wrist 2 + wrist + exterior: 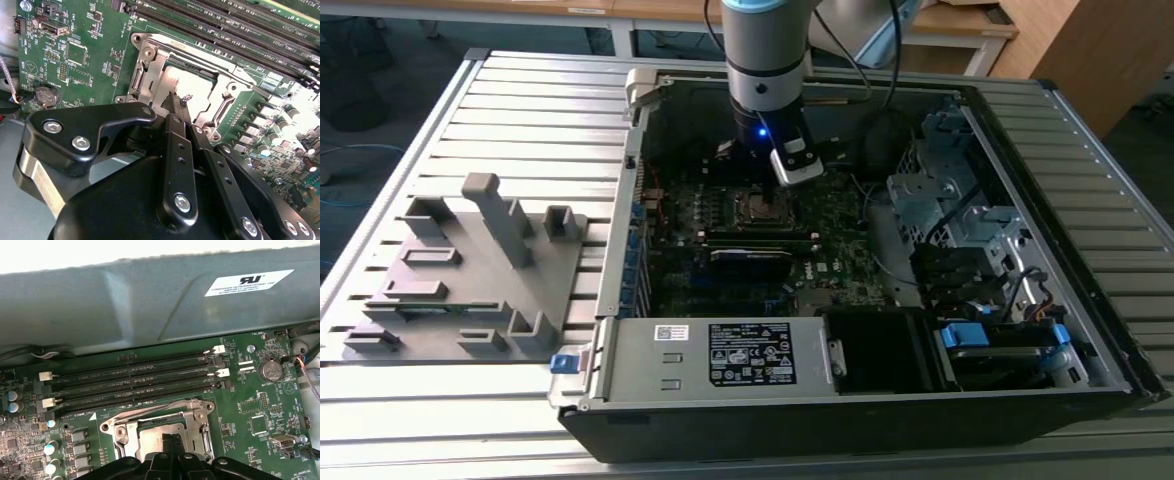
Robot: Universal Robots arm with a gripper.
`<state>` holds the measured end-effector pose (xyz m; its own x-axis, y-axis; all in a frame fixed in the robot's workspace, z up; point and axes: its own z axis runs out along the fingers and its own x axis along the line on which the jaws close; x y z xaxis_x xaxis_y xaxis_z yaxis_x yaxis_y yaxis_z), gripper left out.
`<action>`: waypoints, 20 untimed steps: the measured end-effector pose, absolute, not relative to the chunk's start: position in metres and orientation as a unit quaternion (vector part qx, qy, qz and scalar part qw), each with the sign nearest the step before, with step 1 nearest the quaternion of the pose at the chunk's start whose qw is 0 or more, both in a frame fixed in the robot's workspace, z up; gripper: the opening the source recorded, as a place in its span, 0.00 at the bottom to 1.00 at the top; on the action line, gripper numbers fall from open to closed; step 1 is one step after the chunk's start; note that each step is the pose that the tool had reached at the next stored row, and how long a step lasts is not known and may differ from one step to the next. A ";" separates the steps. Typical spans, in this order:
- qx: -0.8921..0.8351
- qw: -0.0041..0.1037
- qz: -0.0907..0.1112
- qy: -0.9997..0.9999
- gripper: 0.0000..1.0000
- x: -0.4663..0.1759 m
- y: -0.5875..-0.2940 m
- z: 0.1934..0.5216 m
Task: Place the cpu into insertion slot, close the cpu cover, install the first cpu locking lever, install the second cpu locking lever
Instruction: 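Install the first cpu locking lever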
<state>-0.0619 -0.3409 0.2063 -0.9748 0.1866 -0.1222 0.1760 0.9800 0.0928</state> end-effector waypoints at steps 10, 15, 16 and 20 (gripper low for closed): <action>0.091 0.065 0.041 0.993 0.10 -0.062 -0.341 0.213; 0.091 0.066 0.038 0.993 0.10 -0.062 -0.341 0.214; 0.091 0.066 0.037 0.993 0.10 -0.062 -0.341 0.214; 0.091 0.066 0.036 0.993 0.10 -0.062 -0.341 0.214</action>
